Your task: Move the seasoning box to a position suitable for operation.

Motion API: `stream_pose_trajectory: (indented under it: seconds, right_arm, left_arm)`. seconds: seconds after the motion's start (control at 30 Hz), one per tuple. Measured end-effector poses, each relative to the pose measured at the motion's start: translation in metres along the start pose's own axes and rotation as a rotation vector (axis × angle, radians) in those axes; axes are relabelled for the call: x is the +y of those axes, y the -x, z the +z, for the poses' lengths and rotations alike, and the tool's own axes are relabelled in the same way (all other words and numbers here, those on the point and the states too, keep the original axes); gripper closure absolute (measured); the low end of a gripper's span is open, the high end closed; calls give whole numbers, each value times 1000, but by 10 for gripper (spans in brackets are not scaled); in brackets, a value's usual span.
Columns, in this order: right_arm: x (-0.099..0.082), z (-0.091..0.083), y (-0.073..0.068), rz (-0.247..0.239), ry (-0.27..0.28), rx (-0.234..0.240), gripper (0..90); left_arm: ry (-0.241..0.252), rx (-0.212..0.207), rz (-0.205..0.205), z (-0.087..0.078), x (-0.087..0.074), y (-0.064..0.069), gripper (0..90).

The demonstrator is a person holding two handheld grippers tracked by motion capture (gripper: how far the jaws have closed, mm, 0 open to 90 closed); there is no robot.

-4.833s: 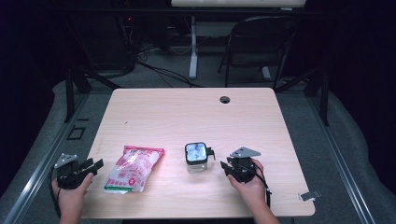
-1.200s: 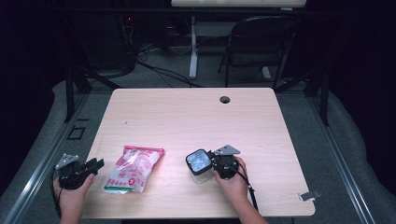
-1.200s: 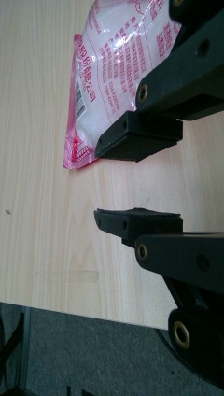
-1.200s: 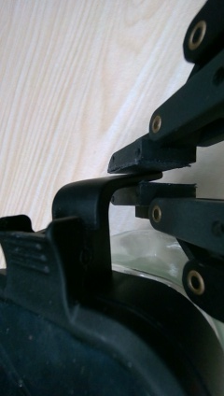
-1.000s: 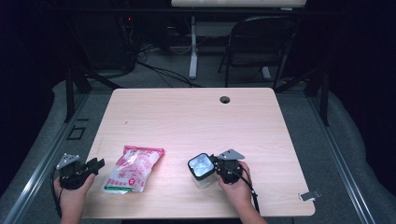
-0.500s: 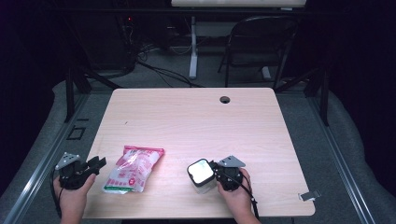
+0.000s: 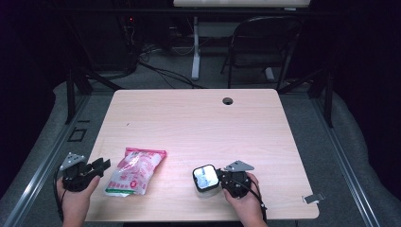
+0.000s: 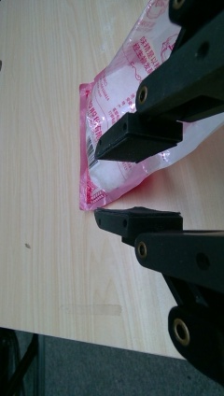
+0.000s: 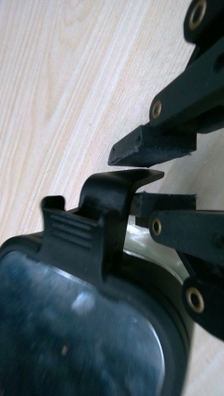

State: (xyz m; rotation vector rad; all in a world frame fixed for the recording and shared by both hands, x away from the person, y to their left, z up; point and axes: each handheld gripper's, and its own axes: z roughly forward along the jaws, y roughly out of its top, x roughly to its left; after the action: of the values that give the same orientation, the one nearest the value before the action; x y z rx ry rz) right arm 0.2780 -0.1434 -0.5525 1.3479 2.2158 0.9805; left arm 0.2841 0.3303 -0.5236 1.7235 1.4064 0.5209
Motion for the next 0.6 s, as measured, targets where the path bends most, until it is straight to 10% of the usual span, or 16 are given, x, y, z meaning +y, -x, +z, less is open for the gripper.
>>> stream_pose_trajectory:
  seconds: [0.6]
  right_arm:
    - [26,-42,15,-15,-107,141,719]
  left_arm:
    - [3,-49,78,-13,26,38,632]
